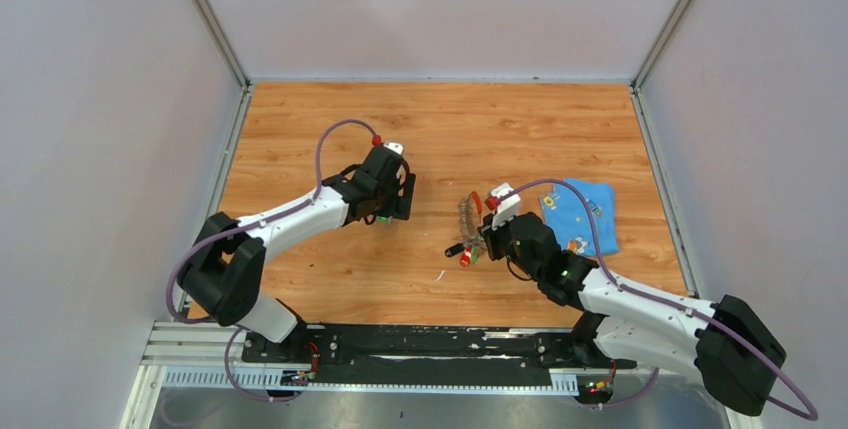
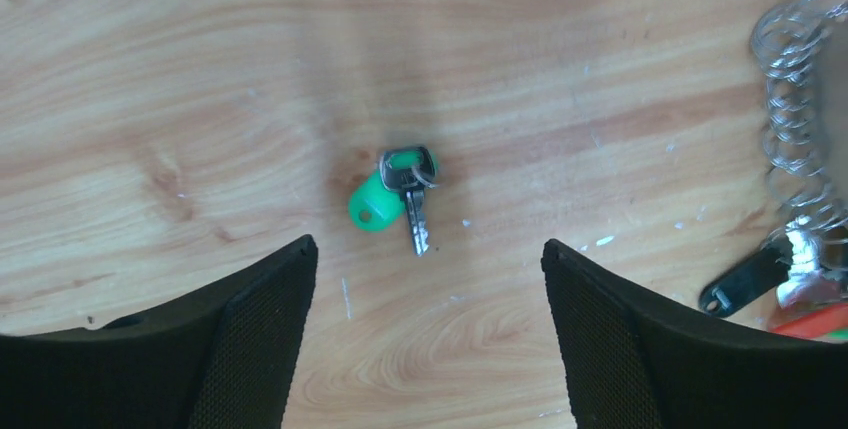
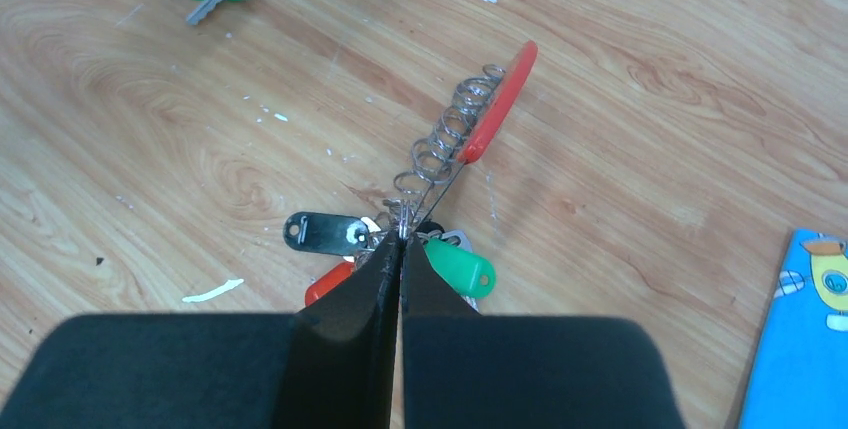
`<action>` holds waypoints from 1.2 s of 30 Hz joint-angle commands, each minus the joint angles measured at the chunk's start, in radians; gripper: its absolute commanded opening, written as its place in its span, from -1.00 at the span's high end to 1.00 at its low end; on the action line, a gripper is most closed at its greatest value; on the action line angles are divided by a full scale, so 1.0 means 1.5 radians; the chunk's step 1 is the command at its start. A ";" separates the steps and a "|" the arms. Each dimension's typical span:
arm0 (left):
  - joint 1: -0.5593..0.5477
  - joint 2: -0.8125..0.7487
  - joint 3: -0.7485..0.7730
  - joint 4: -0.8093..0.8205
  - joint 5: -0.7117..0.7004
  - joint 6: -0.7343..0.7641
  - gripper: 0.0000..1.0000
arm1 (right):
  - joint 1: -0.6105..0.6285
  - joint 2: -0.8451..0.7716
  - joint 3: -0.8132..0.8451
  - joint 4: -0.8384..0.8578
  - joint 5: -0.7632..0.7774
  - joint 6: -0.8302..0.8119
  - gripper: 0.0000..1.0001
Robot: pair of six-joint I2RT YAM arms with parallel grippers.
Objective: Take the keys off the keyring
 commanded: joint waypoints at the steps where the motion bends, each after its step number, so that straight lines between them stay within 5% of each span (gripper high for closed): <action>1: 0.001 -0.061 0.000 0.037 -0.080 0.003 -0.93 | -0.035 0.015 0.031 -0.047 0.015 0.047 0.99; 9: 0.001 -0.128 0.021 0.027 -0.023 0.043 -1.00 | -0.115 0.041 0.076 -0.165 0.044 0.156 0.95; 15: 0.001 -0.171 0.049 0.007 0.023 0.047 -1.00 | -0.133 0.024 0.129 -0.282 0.095 0.207 0.06; 26: 0.001 -0.209 0.064 0.003 0.054 0.051 -1.00 | -0.137 -0.042 0.225 -0.359 0.156 0.169 -0.52; 28: 0.001 -0.219 0.055 0.013 0.047 0.050 -1.00 | -0.138 -0.040 0.254 -0.370 0.156 0.160 -0.94; 36: 0.001 -0.238 0.057 -0.004 -0.006 0.056 -1.00 | -0.141 -0.031 0.341 -0.416 0.159 0.161 -1.00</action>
